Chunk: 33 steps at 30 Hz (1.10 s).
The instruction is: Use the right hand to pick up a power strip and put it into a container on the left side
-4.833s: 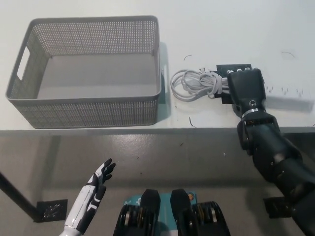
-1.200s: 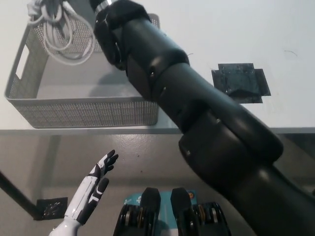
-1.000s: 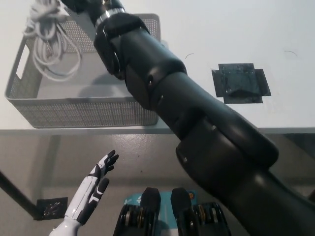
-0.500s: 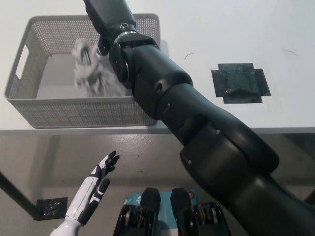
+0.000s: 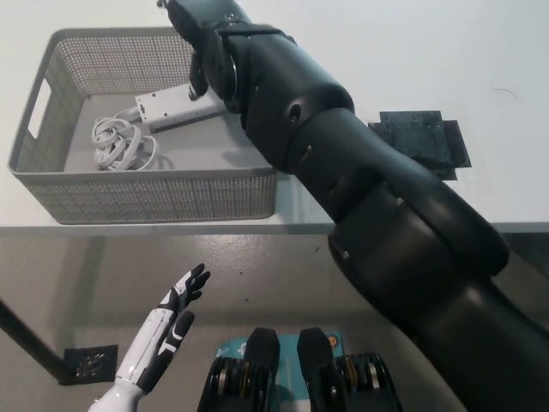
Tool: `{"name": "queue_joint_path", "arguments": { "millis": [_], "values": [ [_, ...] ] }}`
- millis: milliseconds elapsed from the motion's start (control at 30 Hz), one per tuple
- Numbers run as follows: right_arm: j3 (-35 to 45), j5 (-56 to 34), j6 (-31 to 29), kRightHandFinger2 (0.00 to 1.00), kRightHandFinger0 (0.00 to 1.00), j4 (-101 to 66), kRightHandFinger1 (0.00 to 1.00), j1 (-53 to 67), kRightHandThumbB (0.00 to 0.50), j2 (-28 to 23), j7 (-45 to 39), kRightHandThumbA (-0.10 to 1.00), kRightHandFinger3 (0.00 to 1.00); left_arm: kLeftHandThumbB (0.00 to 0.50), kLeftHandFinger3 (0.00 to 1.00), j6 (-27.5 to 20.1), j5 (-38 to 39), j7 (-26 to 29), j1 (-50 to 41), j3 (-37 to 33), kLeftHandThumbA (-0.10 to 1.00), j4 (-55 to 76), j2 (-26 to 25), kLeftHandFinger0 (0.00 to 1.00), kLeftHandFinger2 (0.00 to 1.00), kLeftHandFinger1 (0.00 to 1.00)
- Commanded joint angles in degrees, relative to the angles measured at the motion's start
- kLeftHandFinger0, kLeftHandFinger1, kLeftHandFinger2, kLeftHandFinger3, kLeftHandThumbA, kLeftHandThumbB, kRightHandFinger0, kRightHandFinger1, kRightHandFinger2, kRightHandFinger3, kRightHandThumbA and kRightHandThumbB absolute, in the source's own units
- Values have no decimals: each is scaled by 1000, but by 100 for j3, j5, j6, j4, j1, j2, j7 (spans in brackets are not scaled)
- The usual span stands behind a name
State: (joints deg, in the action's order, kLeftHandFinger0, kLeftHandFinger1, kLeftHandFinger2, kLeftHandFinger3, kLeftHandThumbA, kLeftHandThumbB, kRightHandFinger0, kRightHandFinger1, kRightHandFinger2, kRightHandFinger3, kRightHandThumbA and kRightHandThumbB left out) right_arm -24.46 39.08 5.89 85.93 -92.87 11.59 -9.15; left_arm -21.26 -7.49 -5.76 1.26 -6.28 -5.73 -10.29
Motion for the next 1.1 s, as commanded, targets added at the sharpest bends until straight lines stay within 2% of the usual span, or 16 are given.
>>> {"name": "queue_joint_path", "arguments": {
  "millis": [0, 67, 133, 167, 233, 267, 333, 400, 433, 600, 700, 800, 900, 933, 1000, 1067],
  "values": [
    [191, -664, -227, 1000, 1000, -350, 1000, -1486, 447, -770, -3790, 740, 1000, 80, 1000, 11, 80, -172, 101, -13, 1000, 246, -140, 1000, 1000, 1000],
    [776, -1338, -289, 1000, 1000, -600, 1000, -1640, 411, -1098, -4076, 640, 1000, 88, 1000, -51, 43, -162, 122, -34, 1000, 171, -127, 1000, 1000, 1000],
    [1081, -1693, 66, 1000, 1000, -828, 1000, -1826, 408, -1332, -4404, 569, 1000, 92, 1000, -63, -48, -118, 111, -51, 1000, 151, -96, 1000, 1000, 1000],
    [1233, -1879, 164, 1000, 1000, -933, 1000, -1901, 375, -1472, -4650, 511, 1000, 92, 1000, -44, -79, -106, 105, -53, 1000, 170, -91, 1000, 1000, 1000],
    [1326, -2113, 804, 1000, 1000, -1795, 1000, -1891, 395, -1846, -4941, 402, 1000, 92, 1000, -21, -137, -73, 88, -50, 1000, 194, -82, 1000, 1000, 1000],
    [1272, -2133, 1077, 1000, 1000, -2343, 1000, -1781, 395, -1974, -5010, 390, 1000, 90, 1000, -32, -155, -66, 83, -49, 1000, 197, -87, 1000, 1000, 1000],
    [1205, -2328, 1321, 1000, 1000, -4033, 1000, -1344, 435, -2522, -5242, 488, 1000, 81, 1000, 5, -174, -74, 96, -38, 1000, 213, -120, 1000, 1000, 1000],
    [1339, -2544, 1491, 1000, 1000, -5004, 1000, -1076, 394, -2859, -5242, 492, 1000, 80, 1000, 72, -140, -103, 104, -30, 1000, 228, -143, 1000, 1000, 1000],
    [1461, -2716, 1420, 1000, 977, -5591, 1000, -903, 347, -3106, -5196, 504, 1000, 81, 1000, 97, -109, -119, 96, -25, 1000, 228, -152, 1000, 1000, 1000],
    [2160, -3348, 1891, 1000, 1000, -6902, 1000, -502, 271, -3750, -5002, 476, 1000, 68, 1000, 4, -201, -96, 97, -60, 1000, 123, -151, 1000, 1000, 1000],
    [2774, -3850, 2064, 1000, 964, -7921, 999, -135, 255, -4126, -4704, 534, 1000, 67, 1000, -32, -271, -47, 94, -78, 1000, 66, -108, 1000, 1000, 1000],
    [3382, -4260, 2103, 1000, 946, -9172, 991, 546, 297, -4268, -4086, 529, 1000, 63, 1000, -6, -222, -57, 99, -53, 1000, 67, -123, 1000, 1000, 1000],
    [3840, -4718, 2103, 964, 916, -9906, 942, 1014, 280, -4325, -3731, 538, 1000, 59, 1000, 34, -211, -46, 128, -27, 1000, 69, -128, 1000, 1000, 1000],
    [4046, -4839, 1832, 948, 887, -10220, 924, 1238, 241, -4264, -3536, 511, 1000, 55, 1000, 20, -216, -27, 130, -22, 1000, 62, -113, 1000, 1000, 1000],
    [4251, -4931, 2015, 901, 897, -10802, 917, 1544, 297, -4159, -3051, 442, 926, 50, 1000, -39, -218, -21, 130, -37, 1000, 27, -96, 1000, 1000, 1000],
    [4252, -5550, 2103, 910, 958, -11653, 952, 2090, 236, -4089, -1964, 300, 923, 52, 1000, -101, -227, -40, 109, -62, 1000, 4, -110, 1000, 1000, 1000]
  ]
}}
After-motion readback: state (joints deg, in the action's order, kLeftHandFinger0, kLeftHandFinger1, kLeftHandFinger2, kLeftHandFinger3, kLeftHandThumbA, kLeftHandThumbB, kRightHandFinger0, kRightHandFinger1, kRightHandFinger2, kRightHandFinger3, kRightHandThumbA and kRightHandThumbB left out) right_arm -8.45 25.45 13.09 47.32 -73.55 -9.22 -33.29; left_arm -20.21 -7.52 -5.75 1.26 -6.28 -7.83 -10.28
